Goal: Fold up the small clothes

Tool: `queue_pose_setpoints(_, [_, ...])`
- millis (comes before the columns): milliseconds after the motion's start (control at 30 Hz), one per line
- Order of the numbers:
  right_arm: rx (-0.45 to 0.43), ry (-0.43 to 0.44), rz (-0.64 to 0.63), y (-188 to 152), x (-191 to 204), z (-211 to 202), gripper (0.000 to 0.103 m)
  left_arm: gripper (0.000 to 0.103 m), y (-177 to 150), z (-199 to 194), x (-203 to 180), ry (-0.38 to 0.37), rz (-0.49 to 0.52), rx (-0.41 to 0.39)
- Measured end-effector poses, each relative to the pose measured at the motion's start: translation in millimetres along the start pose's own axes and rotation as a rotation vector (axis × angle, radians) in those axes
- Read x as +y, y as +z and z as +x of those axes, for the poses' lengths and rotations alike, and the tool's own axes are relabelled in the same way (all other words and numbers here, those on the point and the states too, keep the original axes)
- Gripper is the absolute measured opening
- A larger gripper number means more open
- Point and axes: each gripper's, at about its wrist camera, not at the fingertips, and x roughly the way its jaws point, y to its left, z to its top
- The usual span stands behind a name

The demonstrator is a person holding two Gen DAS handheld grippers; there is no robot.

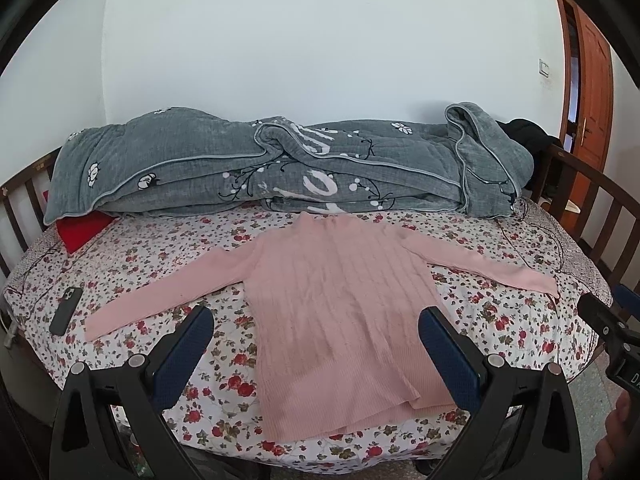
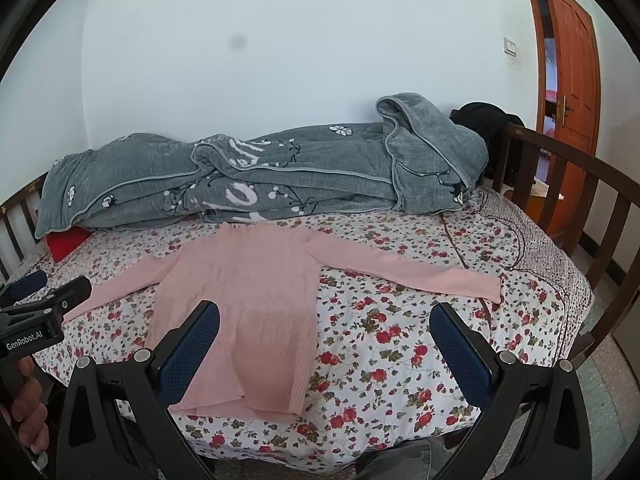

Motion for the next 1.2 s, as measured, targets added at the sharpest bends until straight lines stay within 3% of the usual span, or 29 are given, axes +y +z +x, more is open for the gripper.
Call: queue_pose_setpoints(1200, [-0.014, -0.001, 0.015, 1.2, -3.5, -5.2, 0.103, 0.103, -3.0, -2.9, -8.2, -0.013, 0.021, -0.004])
